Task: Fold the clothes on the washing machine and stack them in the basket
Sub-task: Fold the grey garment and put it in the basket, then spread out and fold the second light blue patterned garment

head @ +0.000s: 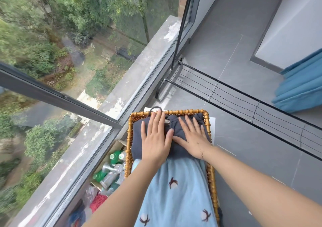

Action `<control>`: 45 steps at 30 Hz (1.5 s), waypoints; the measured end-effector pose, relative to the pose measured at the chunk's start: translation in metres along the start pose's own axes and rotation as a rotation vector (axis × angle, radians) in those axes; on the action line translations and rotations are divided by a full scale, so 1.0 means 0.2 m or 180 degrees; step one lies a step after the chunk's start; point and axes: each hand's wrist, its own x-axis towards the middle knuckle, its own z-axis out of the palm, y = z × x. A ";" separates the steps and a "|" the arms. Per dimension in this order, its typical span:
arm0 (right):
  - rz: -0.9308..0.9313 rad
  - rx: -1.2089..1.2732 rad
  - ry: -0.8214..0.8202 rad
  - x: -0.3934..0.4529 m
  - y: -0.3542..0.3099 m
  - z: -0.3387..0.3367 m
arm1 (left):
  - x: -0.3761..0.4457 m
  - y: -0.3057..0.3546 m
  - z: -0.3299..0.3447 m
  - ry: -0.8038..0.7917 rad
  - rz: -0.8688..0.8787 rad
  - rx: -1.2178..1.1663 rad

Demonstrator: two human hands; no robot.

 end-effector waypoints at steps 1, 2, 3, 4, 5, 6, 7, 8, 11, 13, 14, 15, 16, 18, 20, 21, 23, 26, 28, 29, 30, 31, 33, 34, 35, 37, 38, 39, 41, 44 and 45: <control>0.0065 -0.0010 -0.0073 0.00 -0.02 0.01 | -0.04 -0.01 0.01 -0.0248 -0.0054 0.0110; 0.0116 -0.0019 -0.0144 0.00 -0.03 0.02 | -0.07 -0.03 0.02 -0.0441 -0.0177 0.0191; 0.0149 -0.0003 -0.0178 0.00 -0.04 0.02 | -0.07 -0.05 0.03 -0.0591 -0.0327 0.0202; 0.0159 0.0025 -0.0183 0.01 -0.04 0.02 | -0.05 -0.07 0.04 -0.0699 -0.0454 0.0142; 0.0161 0.0082 -0.0178 0.01 -0.03 0.02 | -0.03 -0.07 0.05 -0.0790 -0.0542 0.0068; 0.0136 0.0164 -0.0145 0.02 -0.02 0.02 | -0.01 -0.07 0.04 -0.0848 -0.0590 0.0024; 0.0113 0.0256 -0.0122 0.02 -0.01 0.03 | 0.00 -0.07 0.05 -0.0914 -0.0619 -0.0023; 0.0085 0.0338 -0.0091 0.02 0.00 0.04 | 0.01 -0.07 0.05 -0.0961 -0.0648 -0.0081; 0.0043 0.0434 -0.0036 0.05 0.02 0.06 | 0.02 -0.09 0.07 -0.1047 -0.0760 -0.0207; 0.0075 0.0404 0.0019 0.08 0.03 0.08 | 0.05 -0.10 0.09 -0.1133 -0.0806 -0.0173; 0.0089 0.0359 0.0058 0.09 0.02 0.08 | 0.07 -0.11 0.09 -0.1152 -0.0818 -0.0130; 0.0107 0.0316 0.0097 0.10 0.02 0.09 | 0.07 -0.11 0.10 -0.1166 -0.0816 -0.0074; 0.0119 0.0271 0.0127 0.10 0.02 0.09 | 0.07 -0.11 0.11 -0.1169 -0.0800 -0.0008; 0.0123 0.0229 0.0149 0.10 0.02 0.11 | 0.07 -0.10 0.11 -0.1165 -0.0755 0.0090; 0.0113 0.0198 0.0189 0.09 0.01 0.10 | 0.06 -0.10 0.11 -0.1116 -0.0740 0.0116; 0.0124 0.0183 0.0192 0.10 0.01 0.10 | 0.06 -0.11 0.11 -0.1102 -0.0744 0.0128; 0.0137 0.0180 0.0190 0.08 0.00 0.09 | 0.06 -0.10 0.11 -0.1083 -0.0760 0.0146; 0.0173 0.0237 0.0107 0.03 -0.02 0.08 | 0.02 -0.06 0.07 -0.1093 -0.0806 0.0117; 0.0217 0.0304 -0.0069 0.00 -0.04 0.06 | 0.00 -0.02 0.03 -0.1133 -0.0945 0.0023; 0.0213 0.0294 -0.0206 -0.04 -0.04 0.01 | -0.02 0.04 0.00 -0.1132 -0.1070 -0.0015; 0.0198 0.0327 -0.0421 -0.03 -0.07 -0.02 | -0.01 0.05 -0.02 -0.1194 -0.1233 -0.0064; 0.0180 0.0325 -0.0614 -0.07 -0.05 -0.08 | -0.03 0.10 -0.04 -0.1267 -0.1379 -0.0121; 0.0128 0.0322 -0.0839 -0.20 0.01 -0.24 | -0.08 0.24 -0.12 -0.1404 -0.1533 -0.0354; 0.0120 0.0376 -0.0851 -0.25 0.03 -0.31 | -0.10 0.29 -0.16 -0.1410 -0.1541 -0.0530; 0.0069 0.0369 -0.0758 -0.33 0.06 -0.41 | -0.13 0.37 -0.21 -0.1315 -0.1507 -0.0723; -0.0127 0.0343 -0.0591 -0.49 0.10 -0.56 | -0.20 0.50 -0.31 -0.1137 -0.1500 -0.0912; -0.0241 0.0296 -0.0545 -0.58 0.12 -0.63 | -0.24 0.56 -0.37 -0.1013 -0.1482 -0.0919; -0.0326 0.0227 -0.0511 -0.68 0.13 -0.71 | -0.29 0.64 -0.43 -0.0856 -0.1438 -0.0942; -0.0431 0.0102 -0.0563 -0.81 0.15 -0.83 | -0.35 0.75 -0.53 -0.0683 -0.1376 -0.0961; -0.0571 -0.0006 -0.0554 -1.02 0.19 -0.97 | -0.47 0.93 -0.68 -0.0649 -0.1185 -0.0954; -0.0621 0.0003 -0.0476 -1.11 0.20 -1.02 | -0.52 1.00 -0.74 -0.0679 -0.1086 -0.0908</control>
